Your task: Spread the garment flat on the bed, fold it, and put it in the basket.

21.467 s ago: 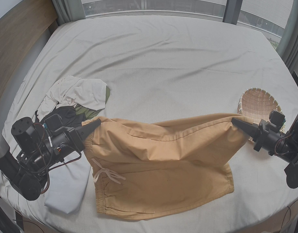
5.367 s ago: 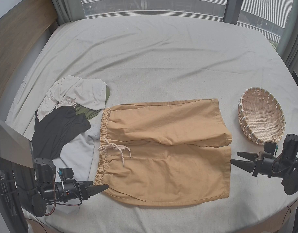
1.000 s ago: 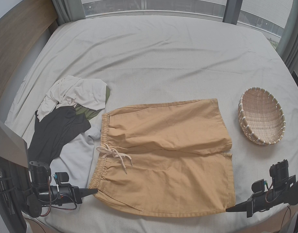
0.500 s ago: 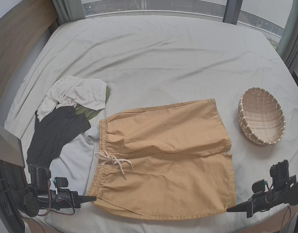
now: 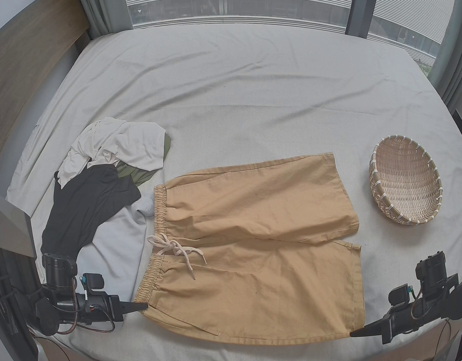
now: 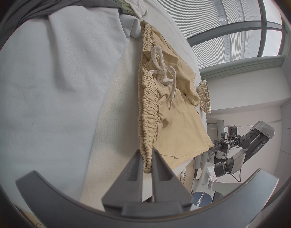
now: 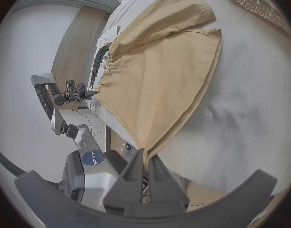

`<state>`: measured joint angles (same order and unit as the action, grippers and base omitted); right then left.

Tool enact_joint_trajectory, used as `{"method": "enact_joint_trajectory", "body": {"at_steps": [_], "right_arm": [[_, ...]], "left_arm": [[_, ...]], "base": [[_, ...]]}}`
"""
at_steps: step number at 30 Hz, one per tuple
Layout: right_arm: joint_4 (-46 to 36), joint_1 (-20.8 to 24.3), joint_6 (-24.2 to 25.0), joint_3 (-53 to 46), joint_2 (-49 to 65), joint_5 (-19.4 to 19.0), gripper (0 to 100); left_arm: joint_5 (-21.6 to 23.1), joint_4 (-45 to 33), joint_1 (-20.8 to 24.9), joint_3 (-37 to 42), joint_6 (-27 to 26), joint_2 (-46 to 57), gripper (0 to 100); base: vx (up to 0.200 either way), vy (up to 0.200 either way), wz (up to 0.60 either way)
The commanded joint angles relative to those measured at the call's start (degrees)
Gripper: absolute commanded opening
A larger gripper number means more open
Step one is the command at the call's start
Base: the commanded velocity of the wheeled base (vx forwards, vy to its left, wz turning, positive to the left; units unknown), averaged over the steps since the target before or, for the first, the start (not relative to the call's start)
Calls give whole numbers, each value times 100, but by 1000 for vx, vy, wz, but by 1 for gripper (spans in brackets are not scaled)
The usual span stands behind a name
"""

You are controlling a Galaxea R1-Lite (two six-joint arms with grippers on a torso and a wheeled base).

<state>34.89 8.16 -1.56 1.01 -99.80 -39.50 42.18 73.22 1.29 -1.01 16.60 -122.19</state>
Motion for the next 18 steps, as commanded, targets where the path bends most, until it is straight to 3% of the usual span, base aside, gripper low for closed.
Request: {"method": "enact_joint_trajectory", "body": {"at_steps": [1,5,11,13,18], "right_arm": [[-167,37,-11,-101,277,3,0],[-193,37,-11,-101,392,-5,0],[-70,-16,7,-31,611,-14,0],[106,-7,51,180,805,-23,0],[167,-7,209,567,989,-40,0]], "left_arm": [[1,-150,38,92,-43,11,0],[80,-238,38,92,-342,19,0],[273,44,-33,92,-307,292,0],[511,413,-156,101,-122,415,0],[537,1098,-147,101,62,336,0]], "base": [[0,0,0],[0,0,0],[0,0,0],[0,0,0],[0,0,0]]}}
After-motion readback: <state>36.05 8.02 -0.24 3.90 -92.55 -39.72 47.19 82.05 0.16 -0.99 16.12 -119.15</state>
